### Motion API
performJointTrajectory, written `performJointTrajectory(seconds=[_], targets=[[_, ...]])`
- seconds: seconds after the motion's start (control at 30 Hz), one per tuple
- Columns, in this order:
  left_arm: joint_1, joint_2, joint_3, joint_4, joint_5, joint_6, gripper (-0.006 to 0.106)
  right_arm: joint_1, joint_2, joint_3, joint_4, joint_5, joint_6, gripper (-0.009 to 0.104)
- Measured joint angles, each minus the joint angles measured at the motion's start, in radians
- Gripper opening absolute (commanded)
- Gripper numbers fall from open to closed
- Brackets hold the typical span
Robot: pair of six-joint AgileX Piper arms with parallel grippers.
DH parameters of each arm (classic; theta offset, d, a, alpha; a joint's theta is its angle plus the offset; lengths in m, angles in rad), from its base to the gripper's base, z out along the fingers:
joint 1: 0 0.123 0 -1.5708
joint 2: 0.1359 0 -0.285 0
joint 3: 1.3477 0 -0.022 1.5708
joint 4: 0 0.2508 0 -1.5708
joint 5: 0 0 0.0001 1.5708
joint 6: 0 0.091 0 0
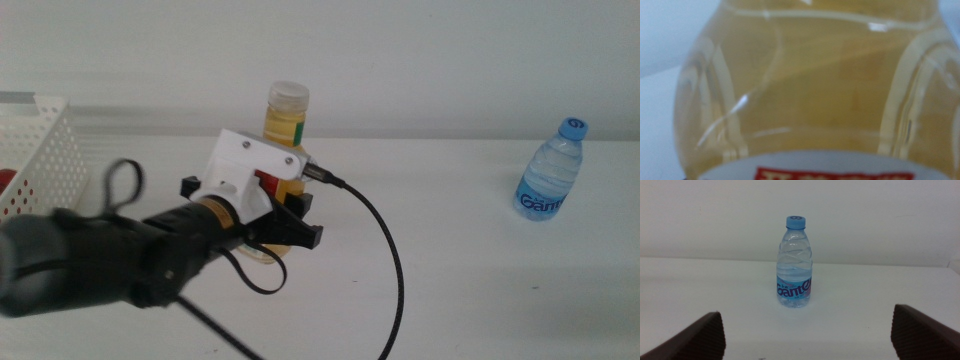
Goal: Use arms to grab the bottles and put them into the dustbin to the left of the table.
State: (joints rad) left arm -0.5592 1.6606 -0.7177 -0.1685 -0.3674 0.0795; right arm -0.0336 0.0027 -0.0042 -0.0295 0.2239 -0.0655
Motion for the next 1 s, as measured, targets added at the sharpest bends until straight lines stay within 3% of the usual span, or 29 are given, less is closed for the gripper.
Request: performJointTrajectory(seconds=[0.4,0.57,1.0], targets=[[0.084,-0.329,-0.01,-0.029,0.628,0.019,-0.002,0.0,0.0,0.0,0.0,0.0,0.0,0.088],[0.118,-0.384,-0.111,-0.025,0.905,0.019,-0.002,0.0,0.0,0.0,0.0,0.0,0.0,0.088],[0.264,-0.384,-0.433,0.088,1.433,0.064,-0.002,0.0,0.0,0.0,0.0,0.0,0.0,0.088]])
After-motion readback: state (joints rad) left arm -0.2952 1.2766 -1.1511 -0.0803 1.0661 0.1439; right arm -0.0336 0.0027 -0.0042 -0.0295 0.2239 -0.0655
